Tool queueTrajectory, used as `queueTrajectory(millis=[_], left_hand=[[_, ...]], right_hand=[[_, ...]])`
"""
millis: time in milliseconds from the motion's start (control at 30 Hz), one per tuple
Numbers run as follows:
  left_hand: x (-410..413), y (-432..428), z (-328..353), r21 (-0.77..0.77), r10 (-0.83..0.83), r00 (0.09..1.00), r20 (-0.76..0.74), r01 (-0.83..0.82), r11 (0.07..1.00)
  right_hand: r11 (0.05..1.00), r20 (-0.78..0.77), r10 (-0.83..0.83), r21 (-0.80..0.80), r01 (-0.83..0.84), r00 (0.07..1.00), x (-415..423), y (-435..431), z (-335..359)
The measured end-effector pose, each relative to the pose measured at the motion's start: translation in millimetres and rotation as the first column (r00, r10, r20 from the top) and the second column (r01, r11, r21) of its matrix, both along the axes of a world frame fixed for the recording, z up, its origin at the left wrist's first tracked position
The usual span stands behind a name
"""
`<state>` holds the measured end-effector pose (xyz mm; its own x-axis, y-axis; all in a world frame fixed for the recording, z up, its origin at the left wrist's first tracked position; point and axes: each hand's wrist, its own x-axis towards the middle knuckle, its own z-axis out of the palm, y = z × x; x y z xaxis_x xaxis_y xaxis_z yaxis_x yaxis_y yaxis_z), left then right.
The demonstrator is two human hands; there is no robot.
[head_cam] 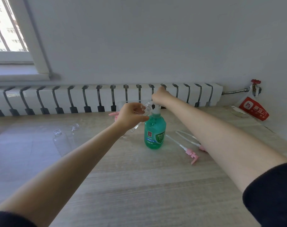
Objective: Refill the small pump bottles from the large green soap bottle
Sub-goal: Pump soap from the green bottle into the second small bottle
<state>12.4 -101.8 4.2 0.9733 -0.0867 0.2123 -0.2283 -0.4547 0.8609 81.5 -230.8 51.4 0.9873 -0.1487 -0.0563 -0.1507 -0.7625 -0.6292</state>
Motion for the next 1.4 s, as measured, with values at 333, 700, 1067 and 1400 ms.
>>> queueTrajectory(millis=[333, 700, 1067, 1400], left_hand=[[1, 1, 0, 0.004, 0.003, 1.000, 0.002, -0.003, 1.000], [1, 2, -11, 0.009, 0.009, 1.000, -0.002, -0.009, 1.000], [2, 2, -9, 0.007, 0.001, 1.000, -0.005, -0.001, 1.000], [-1, 1, -2, -0.005, -0.004, 1.000, -0.015, 0.004, 1.000]], right_hand=[[1.000, -0.049, 0.011, -0.008, -0.012, 0.999, 2, 5, -6], [1.000, -0.030, 0.030, -0.002, -0.030, 0.999, 2, 3, -18], [1.000, -0.042, 0.016, -0.003, -0.016, 0.999, -2, 3, -15], [0.999, 0.000, 0.033, 0.017, -0.033, 0.999, -4, 0, -2]])
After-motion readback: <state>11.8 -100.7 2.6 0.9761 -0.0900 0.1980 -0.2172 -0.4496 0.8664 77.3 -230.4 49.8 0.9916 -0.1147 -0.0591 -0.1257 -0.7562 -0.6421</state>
